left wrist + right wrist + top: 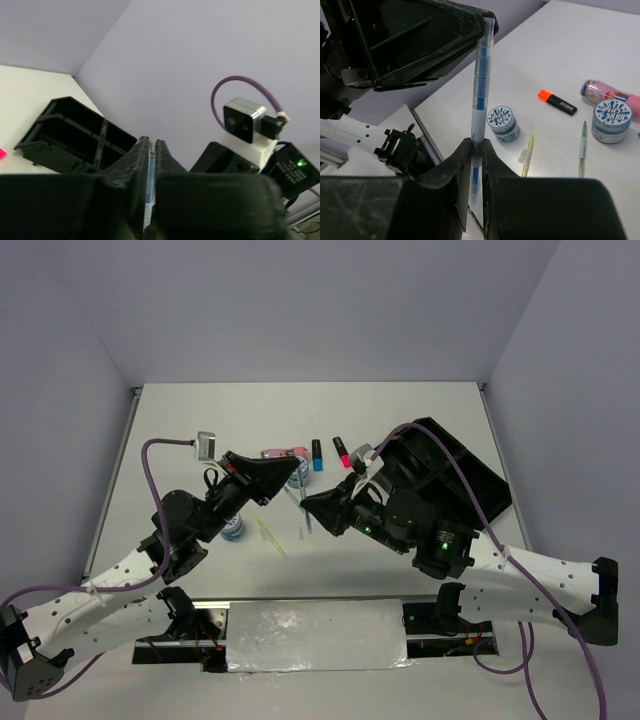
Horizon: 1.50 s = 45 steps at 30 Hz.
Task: Sort the stationery into containers
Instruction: Close the pen cap on the pen.
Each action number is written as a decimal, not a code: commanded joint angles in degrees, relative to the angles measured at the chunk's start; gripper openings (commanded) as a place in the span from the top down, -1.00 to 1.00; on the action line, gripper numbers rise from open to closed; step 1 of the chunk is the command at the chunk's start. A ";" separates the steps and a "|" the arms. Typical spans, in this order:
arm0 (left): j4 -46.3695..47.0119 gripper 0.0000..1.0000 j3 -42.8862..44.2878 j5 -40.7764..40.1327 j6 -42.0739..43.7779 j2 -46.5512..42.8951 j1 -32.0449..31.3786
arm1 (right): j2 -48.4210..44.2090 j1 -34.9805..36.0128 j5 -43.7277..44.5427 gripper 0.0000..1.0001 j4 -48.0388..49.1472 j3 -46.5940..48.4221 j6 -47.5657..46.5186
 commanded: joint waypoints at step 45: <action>-2.41 -0.65 6.27 11.43 10.26 -2.34 -0.22 | 2.57 -2.60 -11.98 1.00 4.63 7.97 -2.42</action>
